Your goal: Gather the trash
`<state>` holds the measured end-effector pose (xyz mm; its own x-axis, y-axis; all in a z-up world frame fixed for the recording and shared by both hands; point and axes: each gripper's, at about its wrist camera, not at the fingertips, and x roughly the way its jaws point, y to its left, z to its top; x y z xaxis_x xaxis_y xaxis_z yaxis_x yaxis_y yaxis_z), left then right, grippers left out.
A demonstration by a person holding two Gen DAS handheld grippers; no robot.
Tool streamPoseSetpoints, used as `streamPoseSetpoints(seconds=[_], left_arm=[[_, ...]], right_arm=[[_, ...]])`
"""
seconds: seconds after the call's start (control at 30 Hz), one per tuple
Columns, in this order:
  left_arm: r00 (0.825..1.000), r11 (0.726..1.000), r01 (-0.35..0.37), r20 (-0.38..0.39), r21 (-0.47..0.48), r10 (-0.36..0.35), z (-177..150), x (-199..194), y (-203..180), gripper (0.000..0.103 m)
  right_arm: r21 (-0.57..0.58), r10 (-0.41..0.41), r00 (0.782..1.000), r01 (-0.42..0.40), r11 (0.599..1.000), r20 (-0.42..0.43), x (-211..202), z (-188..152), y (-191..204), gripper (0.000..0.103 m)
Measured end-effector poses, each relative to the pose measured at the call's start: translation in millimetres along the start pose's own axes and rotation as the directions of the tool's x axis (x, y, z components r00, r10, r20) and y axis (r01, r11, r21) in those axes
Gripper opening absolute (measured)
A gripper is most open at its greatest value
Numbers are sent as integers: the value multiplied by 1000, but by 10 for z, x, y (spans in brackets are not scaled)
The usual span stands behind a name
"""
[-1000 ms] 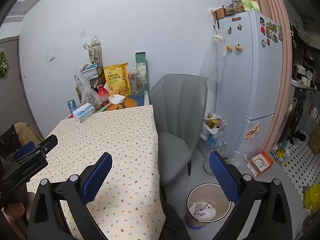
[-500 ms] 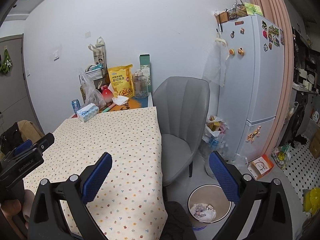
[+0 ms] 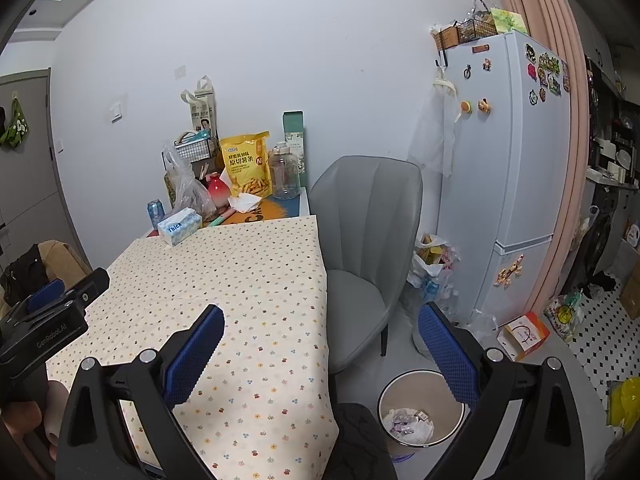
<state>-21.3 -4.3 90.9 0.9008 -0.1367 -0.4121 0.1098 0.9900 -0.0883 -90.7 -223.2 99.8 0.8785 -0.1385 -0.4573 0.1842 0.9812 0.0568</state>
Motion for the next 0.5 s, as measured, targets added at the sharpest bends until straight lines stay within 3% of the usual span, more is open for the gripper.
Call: streamPoseSetpoints(seconds=[0.5], left_arm=[[1000,1000,13,-11,18,-13,-28,31,-61,97]], right_arm=[[12,-13,1000,13,1000,1,12,-25,-90,95]])
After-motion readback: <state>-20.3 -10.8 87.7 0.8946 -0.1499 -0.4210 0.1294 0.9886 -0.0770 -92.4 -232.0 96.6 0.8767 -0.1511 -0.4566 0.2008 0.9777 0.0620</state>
